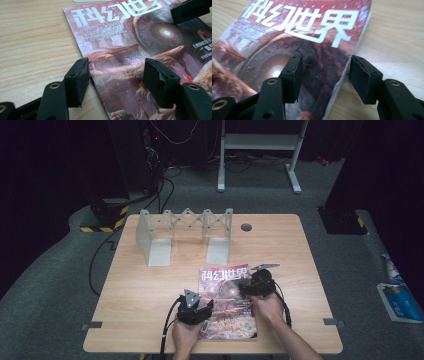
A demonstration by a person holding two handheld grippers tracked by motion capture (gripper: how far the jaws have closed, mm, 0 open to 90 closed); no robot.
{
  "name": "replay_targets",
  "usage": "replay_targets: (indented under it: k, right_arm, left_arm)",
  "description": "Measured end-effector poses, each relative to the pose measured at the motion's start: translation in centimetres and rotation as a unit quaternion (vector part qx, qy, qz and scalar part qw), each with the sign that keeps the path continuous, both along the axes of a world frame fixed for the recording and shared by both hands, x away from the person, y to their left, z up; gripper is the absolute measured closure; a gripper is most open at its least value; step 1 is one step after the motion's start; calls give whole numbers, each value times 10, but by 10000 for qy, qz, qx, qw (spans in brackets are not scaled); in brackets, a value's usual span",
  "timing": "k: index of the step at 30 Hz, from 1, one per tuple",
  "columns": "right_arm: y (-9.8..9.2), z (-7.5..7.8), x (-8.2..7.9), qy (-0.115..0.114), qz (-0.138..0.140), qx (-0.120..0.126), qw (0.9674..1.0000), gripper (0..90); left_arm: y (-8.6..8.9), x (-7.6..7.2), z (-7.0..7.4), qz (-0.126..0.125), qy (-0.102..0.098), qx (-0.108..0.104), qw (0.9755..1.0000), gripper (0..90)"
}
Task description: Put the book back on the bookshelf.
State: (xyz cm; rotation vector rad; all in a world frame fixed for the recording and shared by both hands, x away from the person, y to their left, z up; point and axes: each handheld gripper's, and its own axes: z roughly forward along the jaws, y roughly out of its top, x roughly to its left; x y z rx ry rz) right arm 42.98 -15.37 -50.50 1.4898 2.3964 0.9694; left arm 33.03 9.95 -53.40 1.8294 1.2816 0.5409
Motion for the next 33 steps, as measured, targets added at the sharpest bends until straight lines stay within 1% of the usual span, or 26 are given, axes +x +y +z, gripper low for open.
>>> replay_targets:
  k: [2, 5, 8, 9, 12, 15, 17, 18, 21, 25, 27, 29, 30, 31, 32, 33]
  right_arm:
    - [1, 0, 2, 91, 5, -19, 10000, 430]
    - [-3, -1, 2, 72, 119, 83, 9999, 438]
    - [-2, -1, 0, 82, 55, 53, 9999, 444]
    - [-2, -1, 1, 51, 86, 44, 9999, 444]
    - [-4, 0, 0, 113, 39, 121, 9999, 473]
    - [-5, 1, -5, 32, 60, 102, 9999, 499]
    - [-6, 2, -5, 18, 80, 100, 9999, 519]
    - [-6, 3, -6, 21, 67, 117, 9999, 533]
    - [-7, 4, -10, -82, 71, 160, 9998, 564]
    - [-7, 7, -12, -49, 115, 189, 9997, 572]
    - [-6, 7, -13, -94, 175, 155, 9997, 575]
    - [-6, 8, -14, -135, 191, 197, 9995, 581]
    - [-6, 8, -15, -179, 206, 213, 9994, 607]
    - [-7, 8, -16, -55, 324, 431, 9985, 610]
    - [-3, 6, -17, 120, 383, 640, 9971, 607]
    - [2, 6, -20, 36, 428, 526, 9977, 607]
  left_arm:
    - [-1, 1, 0, -4, -5, 12, 10000, 363]
    - [-1, 0, 0, 29, -7, 2, 10000, 364]
    - [-1, 0, 0, 26, -5, 3, 10000, 365]
    - [-1, 0, 0, 30, -10, 11, 10000, 365]
    - [-2, -1, 0, 44, -13, 12, 10000, 366]
    - [-2, -1, 0, 37, -22, 8, 10000, 366]
    - [-2, -1, 0, 34, -25, 12, 10000, 366]
    - [-2, -1, 0, 34, -25, 11, 10000, 367]
    - [-2, -1, 0, 32, -24, 14, 10000, 367]
    - [-2, -1, 0, 35, -26, 12, 10000, 367]
    - [-2, -1, 0, 33, -27, 12, 10000, 367]
    - [-2, -1, 0, 33, -27, 13, 10000, 367]
    - [-2, -1, 0, 33, -29, 12, 10000, 367]
    - [-2, -1, -1, 29, -34, 18, 10000, 367]
    - [-2, -1, 0, 30, -31, 19, 10000, 367]
    - [-2, -1, 0, 23, -28, 16, 10000, 367]
